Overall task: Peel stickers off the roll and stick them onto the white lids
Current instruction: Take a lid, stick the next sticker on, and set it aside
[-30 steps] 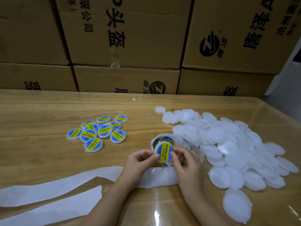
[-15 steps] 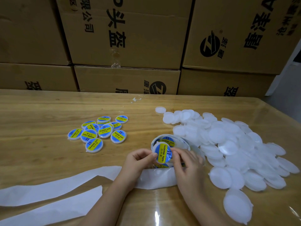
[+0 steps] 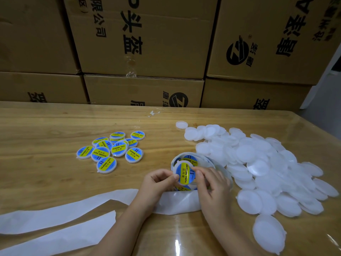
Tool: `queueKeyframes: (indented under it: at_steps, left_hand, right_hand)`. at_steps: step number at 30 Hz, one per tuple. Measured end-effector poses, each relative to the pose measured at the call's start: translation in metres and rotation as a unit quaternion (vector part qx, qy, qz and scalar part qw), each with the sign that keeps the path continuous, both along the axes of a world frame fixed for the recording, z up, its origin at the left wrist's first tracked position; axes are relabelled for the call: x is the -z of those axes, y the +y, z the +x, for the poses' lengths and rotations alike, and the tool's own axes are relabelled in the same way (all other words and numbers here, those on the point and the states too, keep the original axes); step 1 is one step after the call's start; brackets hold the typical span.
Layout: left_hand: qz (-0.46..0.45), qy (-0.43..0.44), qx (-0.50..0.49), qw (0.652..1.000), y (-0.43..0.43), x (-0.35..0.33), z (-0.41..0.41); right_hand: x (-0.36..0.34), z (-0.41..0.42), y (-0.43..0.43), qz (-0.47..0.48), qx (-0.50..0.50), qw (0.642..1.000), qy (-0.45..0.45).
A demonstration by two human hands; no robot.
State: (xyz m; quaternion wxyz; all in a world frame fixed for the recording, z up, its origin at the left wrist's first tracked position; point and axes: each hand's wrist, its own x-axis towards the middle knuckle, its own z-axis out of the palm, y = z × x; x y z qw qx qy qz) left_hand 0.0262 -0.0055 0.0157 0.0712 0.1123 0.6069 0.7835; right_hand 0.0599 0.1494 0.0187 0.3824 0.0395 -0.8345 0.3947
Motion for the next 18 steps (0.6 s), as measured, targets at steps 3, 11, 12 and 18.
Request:
queueKeyframes:
  at_steps: [3,11,12,18]
  left_hand:
    - [0.003,-0.003,-0.003,1.0,-0.002,0.001,-0.003]
    - [0.006,-0.029,0.011,0.999,-0.005,0.003,-0.006]
    - [0.017,-0.037,0.012,0.999,-0.005,0.003,-0.007]
    - [0.051,-0.051,0.023,0.997,-0.008,0.002,-0.008]
  right_hand:
    - [0.001,-0.002,0.004,-0.03,-0.019,0.999,0.001]
    - [0.001,0.004,-0.003,0.017,-0.011,1.0,-0.016]
    - [0.001,0.004,-0.002,0.009,-0.012,1.0,-0.023]
    - [-0.003,0.008,0.002,0.091,-0.057,0.994,0.036]
